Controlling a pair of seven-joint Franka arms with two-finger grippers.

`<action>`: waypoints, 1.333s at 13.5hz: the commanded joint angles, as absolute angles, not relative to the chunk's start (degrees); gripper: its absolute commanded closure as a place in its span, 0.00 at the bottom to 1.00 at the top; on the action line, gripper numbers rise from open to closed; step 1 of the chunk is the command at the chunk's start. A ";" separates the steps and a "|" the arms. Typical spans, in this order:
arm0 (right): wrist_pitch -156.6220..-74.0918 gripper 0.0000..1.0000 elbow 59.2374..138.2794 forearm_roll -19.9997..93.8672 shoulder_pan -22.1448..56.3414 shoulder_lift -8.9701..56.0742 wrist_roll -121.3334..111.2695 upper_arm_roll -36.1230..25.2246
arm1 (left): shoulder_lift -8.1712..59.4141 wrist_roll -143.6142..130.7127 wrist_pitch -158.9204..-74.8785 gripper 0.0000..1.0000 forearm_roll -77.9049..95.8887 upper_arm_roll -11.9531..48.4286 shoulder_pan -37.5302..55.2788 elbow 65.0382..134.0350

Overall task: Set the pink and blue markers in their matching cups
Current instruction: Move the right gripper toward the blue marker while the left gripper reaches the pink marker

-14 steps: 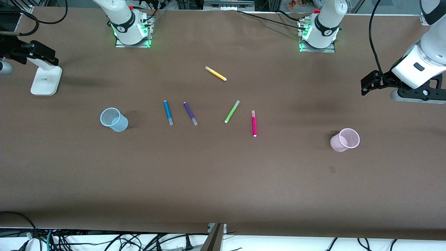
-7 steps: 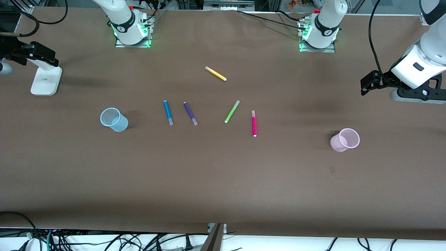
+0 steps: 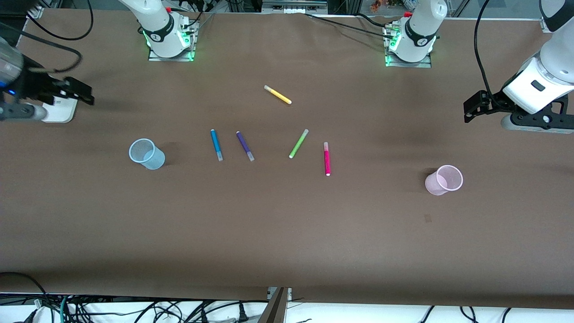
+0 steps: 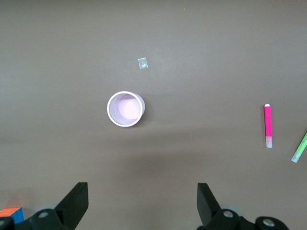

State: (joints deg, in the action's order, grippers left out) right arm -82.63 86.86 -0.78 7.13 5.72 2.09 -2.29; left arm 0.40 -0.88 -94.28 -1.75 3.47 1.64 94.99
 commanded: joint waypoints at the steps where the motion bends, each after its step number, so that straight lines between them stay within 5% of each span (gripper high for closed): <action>1: -83.14 0.00 85.25 -1.23 9.31 10.89 2.46 -2.29 | 0.00 -0.79 -93.25 0.00 -0.88 3.78 1.41 94.31; 7: -89.72 0.00 85.61 -0.70 12.82 21.08 1.58 -2.29 | 3.06 -1.14 -93.60 0.00 -0.79 4.13 1.76 93.87; 18: -113.90 0.00 97.11 -0.44 21.44 29.35 2.55 -2.11 | 30.48 -1.23 -106.16 0.00 0.00 4.48 15.10 82.00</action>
State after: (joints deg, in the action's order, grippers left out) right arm -111.30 94.96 -0.71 19.69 28.90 2.37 -2.00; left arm 25.79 -1.67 -104.80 -1.24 4.92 12.70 85.39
